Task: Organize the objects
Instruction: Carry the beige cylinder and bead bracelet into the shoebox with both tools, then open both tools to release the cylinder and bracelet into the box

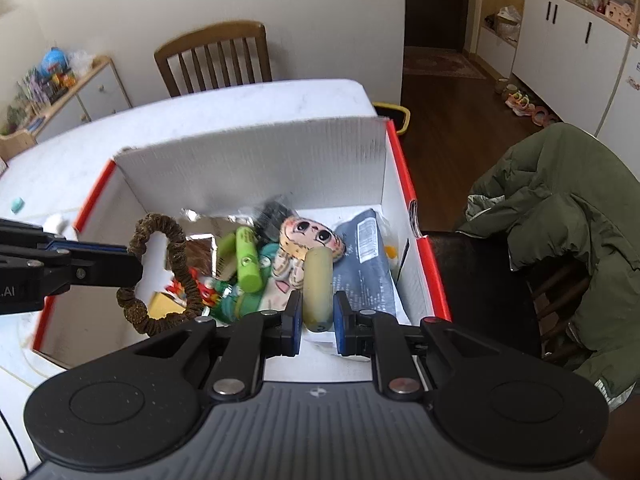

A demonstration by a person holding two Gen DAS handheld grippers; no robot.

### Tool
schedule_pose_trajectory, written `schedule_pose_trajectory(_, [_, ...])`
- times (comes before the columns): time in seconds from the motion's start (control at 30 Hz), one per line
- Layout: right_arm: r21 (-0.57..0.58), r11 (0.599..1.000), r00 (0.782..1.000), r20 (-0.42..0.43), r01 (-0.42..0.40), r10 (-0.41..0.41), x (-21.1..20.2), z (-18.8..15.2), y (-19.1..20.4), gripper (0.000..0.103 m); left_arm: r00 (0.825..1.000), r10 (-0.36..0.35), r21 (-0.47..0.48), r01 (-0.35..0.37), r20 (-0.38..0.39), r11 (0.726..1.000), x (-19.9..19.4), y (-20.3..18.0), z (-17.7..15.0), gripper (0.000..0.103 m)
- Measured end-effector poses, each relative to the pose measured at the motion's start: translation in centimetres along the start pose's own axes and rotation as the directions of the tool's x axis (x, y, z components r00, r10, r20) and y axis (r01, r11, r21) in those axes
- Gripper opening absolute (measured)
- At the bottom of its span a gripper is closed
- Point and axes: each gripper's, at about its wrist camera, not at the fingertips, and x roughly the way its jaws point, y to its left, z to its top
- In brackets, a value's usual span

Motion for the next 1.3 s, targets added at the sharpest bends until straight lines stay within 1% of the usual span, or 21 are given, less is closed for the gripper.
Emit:
schedule_pose_trajectory(0.13, [-0.031, 0.999, 1.000, -0.025, 0.017, -0.017, 1.5, -0.1, 0.0, 0.015, 1.000, -0.003, -0.009, 0.002, -0.022, 1.000, 1.3, 0.0, 0.1, 0.004])
schedule_pose_trajectory(0.37, [-0.074, 0.997, 0.998, -0.057, 0.022, -0.027, 3.4, -0.2, 0.3, 0.015, 0.997, 0.041, -0.038, -0.044, -0.061, 0.998, 3.3, 1.2, 0.3, 0.004])
schedule_pose_trajectory(0.7, [-0.088, 0.996, 0.997, -0.069, 0.011, -0.017, 4.1, -0.1, -0.1, 0.015, 0.987, 0.112, -0.020, -0.115, -0.116, 0.993, 5.4, 1.8, 0.2, 0.005])
schedule_pose_trajectory(0.87, [-0.094, 0.996, 0.998, -0.061, 0.008, -0.014, 4.0, -0.2, -0.2, 0.015, 0.981, 0.131, -0.015, -0.134, -0.147, 0.991, 6.2, 2.2, 0.1, 0.006])
schedule_pose_trajectory(0.93, [-0.095, 0.995, 0.998, -0.058, 0.007, -0.012, 3.8, -0.2, -0.2, 0.016, 0.978, 0.138, -0.008, -0.141, -0.156, 0.990, 6.5, 2.2, 0.0, 0.009])
schedule_pose_trajectory(1.03, [-0.090, 0.996, 0.999, -0.049, -0.009, 0.004, 3.4, -0.3, -0.3, 0.016, 0.973, 0.151, 0.000, -0.153, -0.174, 0.988, 6.8, 2.3, 0.1, 0.009])
schedule_pose_trajectory(1.2, [-0.083, 0.996, 0.999, -0.036, -0.021, 0.018, 2.7, -0.2, -0.7, 0.016, 0.967, 0.165, 0.014, -0.166, -0.195, 0.986, 7.2, 2.2, -0.1, 0.016])
schedule_pose_trajectory(1.3, [-0.071, 0.997, 0.999, -0.030, -0.036, 0.034, 2.2, -0.3, -0.9, 0.017, 0.965, 0.171, 0.018, -0.170, -0.200, 0.985, 7.2, 2.2, -0.2, 0.024])
